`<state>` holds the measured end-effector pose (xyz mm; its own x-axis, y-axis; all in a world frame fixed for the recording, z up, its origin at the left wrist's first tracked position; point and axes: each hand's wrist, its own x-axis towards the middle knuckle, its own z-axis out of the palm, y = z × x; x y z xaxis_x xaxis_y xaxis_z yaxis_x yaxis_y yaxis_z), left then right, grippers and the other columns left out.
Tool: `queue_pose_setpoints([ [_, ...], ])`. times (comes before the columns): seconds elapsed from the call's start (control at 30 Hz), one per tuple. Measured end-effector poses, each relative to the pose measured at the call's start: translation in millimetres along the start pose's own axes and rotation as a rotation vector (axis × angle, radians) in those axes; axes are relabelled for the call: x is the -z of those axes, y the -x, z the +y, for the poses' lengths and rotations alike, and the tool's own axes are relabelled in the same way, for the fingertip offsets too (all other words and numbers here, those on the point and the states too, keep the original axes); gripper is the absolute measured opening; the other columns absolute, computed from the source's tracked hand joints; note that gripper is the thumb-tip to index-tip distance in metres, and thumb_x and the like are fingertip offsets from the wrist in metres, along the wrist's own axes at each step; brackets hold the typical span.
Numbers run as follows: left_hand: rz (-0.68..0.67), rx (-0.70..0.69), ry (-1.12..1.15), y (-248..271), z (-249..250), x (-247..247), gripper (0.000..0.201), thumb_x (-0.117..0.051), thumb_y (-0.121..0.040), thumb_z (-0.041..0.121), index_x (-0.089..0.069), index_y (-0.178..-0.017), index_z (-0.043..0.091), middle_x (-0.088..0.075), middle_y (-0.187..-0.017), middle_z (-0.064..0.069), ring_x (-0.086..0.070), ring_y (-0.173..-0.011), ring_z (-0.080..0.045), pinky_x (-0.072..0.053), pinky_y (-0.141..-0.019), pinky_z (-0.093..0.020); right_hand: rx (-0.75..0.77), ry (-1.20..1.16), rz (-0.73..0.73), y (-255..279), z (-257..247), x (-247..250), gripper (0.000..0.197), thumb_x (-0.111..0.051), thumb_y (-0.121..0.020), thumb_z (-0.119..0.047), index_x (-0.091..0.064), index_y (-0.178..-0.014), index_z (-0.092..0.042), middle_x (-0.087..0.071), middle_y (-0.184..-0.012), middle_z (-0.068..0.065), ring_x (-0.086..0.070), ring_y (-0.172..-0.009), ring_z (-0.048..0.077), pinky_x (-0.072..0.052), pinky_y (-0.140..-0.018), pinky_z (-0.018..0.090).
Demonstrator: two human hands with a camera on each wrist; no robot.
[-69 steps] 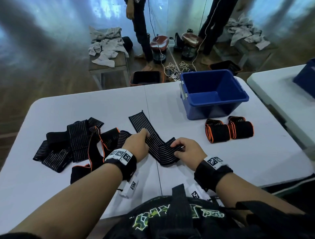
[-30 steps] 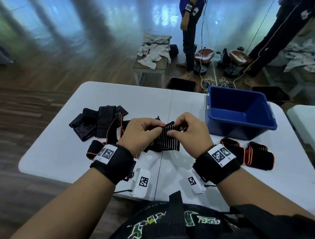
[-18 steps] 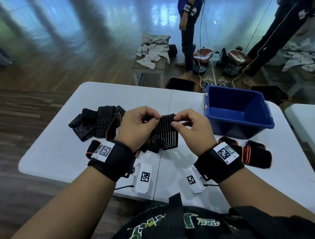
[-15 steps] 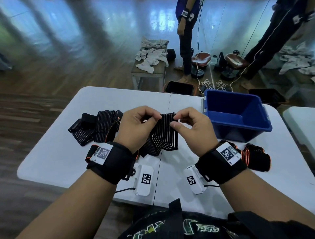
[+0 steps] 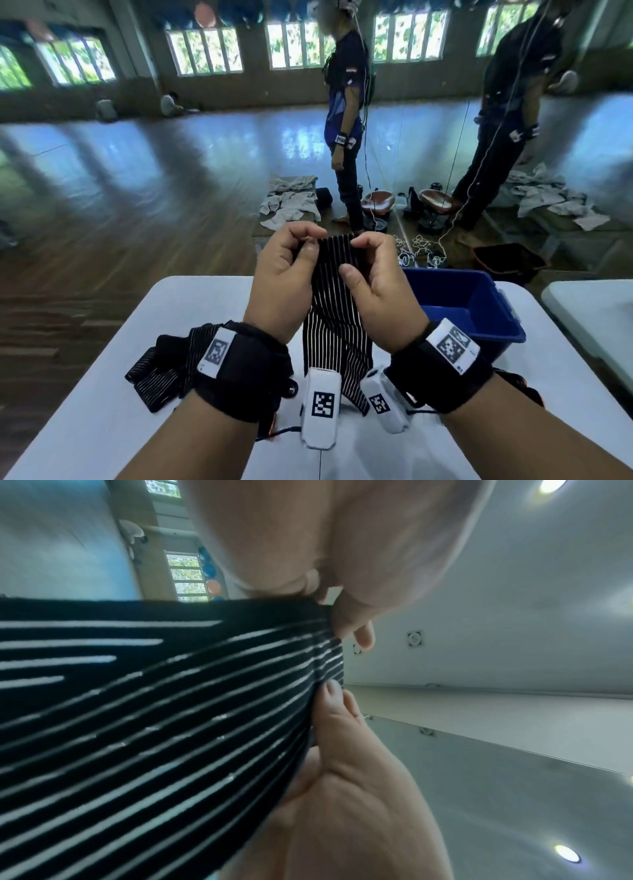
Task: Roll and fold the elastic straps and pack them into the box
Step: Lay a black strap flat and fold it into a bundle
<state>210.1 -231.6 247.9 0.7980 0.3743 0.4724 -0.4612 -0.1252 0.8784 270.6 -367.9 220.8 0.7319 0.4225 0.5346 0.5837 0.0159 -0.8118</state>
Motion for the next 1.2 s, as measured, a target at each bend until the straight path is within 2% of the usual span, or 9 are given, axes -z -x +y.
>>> queue_pose_setpoints([
  [0.17,-0.014,-0.026,0.117,-2,-1,-4,0.021,-0.050,-0.097,0.012,-0.054,-0.115,0.023,-0.059,-0.101,-0.010,-0.060,-0.092,-0.022,-0.052,-0.081,-0.037,0.051,0.046,0.132,-13,-7,6,0.029,-0.052,-0.093,-0.023,-0.041,-0.121,-0.023,-0.052,-0.107,-0.025,-0.059,-0.098,0.011,-0.052,-0.085,0.048],
  [0.3,-0.044,0.027,0.098,11,-14,-9,0.019,-0.052,-0.094,0.013,-0.057,-0.108,0.025,-0.061,-0.104,-0.012,-0.060,-0.091,-0.022,-0.053,-0.080,-0.039,0.018,0.057,0.134,-11,-4,8,0.028,-0.050,-0.094,-0.025,-0.041,-0.120,-0.022,-0.054,-0.106,-0.011,-0.059,-0.094,0.011,-0.052,-0.083,0.048],
  [0.4,-0.077,0.098,0.066,17,-20,-16,0.021,-0.052,-0.092,0.013,-0.062,-0.106,0.024,-0.067,-0.104,-0.008,-0.064,-0.092,-0.022,-0.055,-0.079,-0.038,0.010,0.077,0.089,-5,-1,4,0.026,-0.048,-0.096,-0.022,-0.040,-0.120,-0.019,-0.054,-0.102,-0.008,-0.058,-0.090,0.006,-0.052,-0.080,0.039],
  [0.57,-0.070,0.190,0.059,15,-22,-21,0.038,-0.046,-0.097,-0.009,-0.061,-0.115,0.021,-0.071,-0.110,-0.003,-0.069,-0.099,-0.019,-0.057,-0.084,-0.038,-0.057,0.075,0.092,-6,5,6,0.024,-0.050,-0.099,-0.010,-0.039,-0.118,-0.020,-0.052,-0.101,-0.011,-0.056,-0.090,0.002,-0.048,-0.078,0.023],
  [0.73,0.028,0.257,0.087,1,-34,-16,0.045,-0.041,-0.096,-0.014,-0.058,-0.122,0.019,-0.069,-0.115,-0.007,-0.069,-0.098,-0.019,-0.058,-0.085,-0.038,-0.124,0.103,0.025,21,29,1,0.025,-0.062,-0.088,-0.012,-0.051,-0.104,-0.029,-0.057,-0.096,-0.017,-0.059,-0.089,0.008,-0.049,-0.081,0.028],
  [0.83,0.075,0.296,0.122,-14,-52,-11,0.045,-0.039,-0.096,-0.016,-0.057,-0.121,0.017,-0.069,-0.110,-0.005,-0.068,-0.087,-0.012,-0.057,-0.074,-0.030,-0.273,0.109,-0.142,60,56,-7,0.032,-0.072,-0.078,-0.004,-0.064,-0.096,-0.028,-0.066,-0.095,-0.017,-0.064,-0.090,0.006,-0.050,-0.082,0.020],
  [0.93,0.087,0.341,0.121,-27,-74,-5,0.045,-0.039,-0.096,-0.016,-0.057,-0.118,0.019,-0.070,-0.110,-0.005,-0.069,-0.083,-0.010,-0.056,-0.069,-0.028,-0.522,0.075,-0.296,103,84,-15,0.043,-0.078,-0.069,-0.002,-0.072,-0.098,-0.032,-0.073,-0.098,-0.009,-0.069,-0.090,0.008,-0.059,-0.081,0.030],
  [1.03,0.088,0.403,0.068,-39,-100,0,0.045,-0.041,-0.096,-0.015,-0.058,-0.117,0.020,-0.070,-0.107,-0.002,-0.068,-0.076,-0.009,-0.056,-0.071,-0.034,-0.673,0.100,-0.437,139,104,-17,0.048,-0.079,-0.066,-0.006,-0.071,-0.103,-0.036,-0.073,-0.103,-0.008,-0.070,-0.093,0.002,-0.055,-0.081,0.020],
  [1.2,0.017,0.539,-0.095,-53,-161,6,0.044,-0.048,-0.092,-0.015,-0.059,-0.116,0.019,-0.067,-0.106,-0.007,-0.066,-0.077,-0.017,-0.056,-0.078,-0.041,-0.855,0.067,-0.476,184,117,-20,0.047,-0.080,-0.068,-0.012,-0.070,-0.101,-0.044,-0.070,-0.113,-0.009,-0.068,-0.099,0.001,-0.054,-0.085,0.018],
])
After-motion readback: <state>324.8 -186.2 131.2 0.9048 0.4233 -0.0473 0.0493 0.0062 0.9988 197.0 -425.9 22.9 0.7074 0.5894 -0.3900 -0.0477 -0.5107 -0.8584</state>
